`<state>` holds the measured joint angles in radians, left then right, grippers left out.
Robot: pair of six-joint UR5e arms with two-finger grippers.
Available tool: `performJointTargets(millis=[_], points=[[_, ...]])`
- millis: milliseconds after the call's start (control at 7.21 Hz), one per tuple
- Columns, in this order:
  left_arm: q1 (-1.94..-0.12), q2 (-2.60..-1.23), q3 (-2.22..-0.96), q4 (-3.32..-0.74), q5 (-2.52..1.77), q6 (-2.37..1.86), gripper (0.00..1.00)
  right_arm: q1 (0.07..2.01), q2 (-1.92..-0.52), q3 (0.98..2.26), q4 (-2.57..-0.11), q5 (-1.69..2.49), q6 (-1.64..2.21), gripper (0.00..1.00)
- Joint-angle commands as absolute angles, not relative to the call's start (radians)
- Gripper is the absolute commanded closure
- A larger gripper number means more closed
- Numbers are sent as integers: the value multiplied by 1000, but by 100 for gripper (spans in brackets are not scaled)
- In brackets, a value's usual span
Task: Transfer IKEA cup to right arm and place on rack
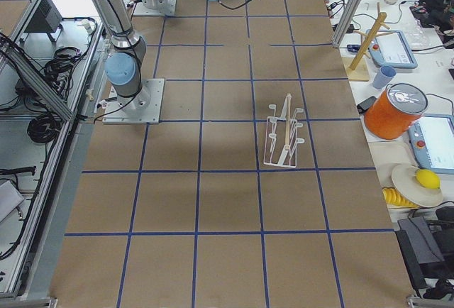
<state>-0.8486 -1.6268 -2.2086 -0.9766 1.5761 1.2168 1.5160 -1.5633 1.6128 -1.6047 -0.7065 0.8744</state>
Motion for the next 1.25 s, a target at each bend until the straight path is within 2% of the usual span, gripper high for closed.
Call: performJointTargets(millis=[0,139,416,555,694,1110], points=[[-848,-1647,-2206,-965,1575,1242,36,1517,-1530,1617,-1656,-562,1045,0],[-848,-1657,-2206,-965,1577,1249,51,1517,-1529,1620,-1666,-508,1115,0],[-848,-1666,-2204,-956,1583,1252,66,1519,-1528,1629,-1669,-434,1199,0],[-848,-1667,-2204,-956,1585,1252,93,1519,-1529,1647,-1669,-408,1200,0],[-848,-1667,-2204,-956,1585,1252,100,1519,-1523,1652,-1674,-343,1201,0],[-850,-1594,-2151,-1012,1537,1246,100,1516,-1494,1648,-1672,-334,1204,0]])
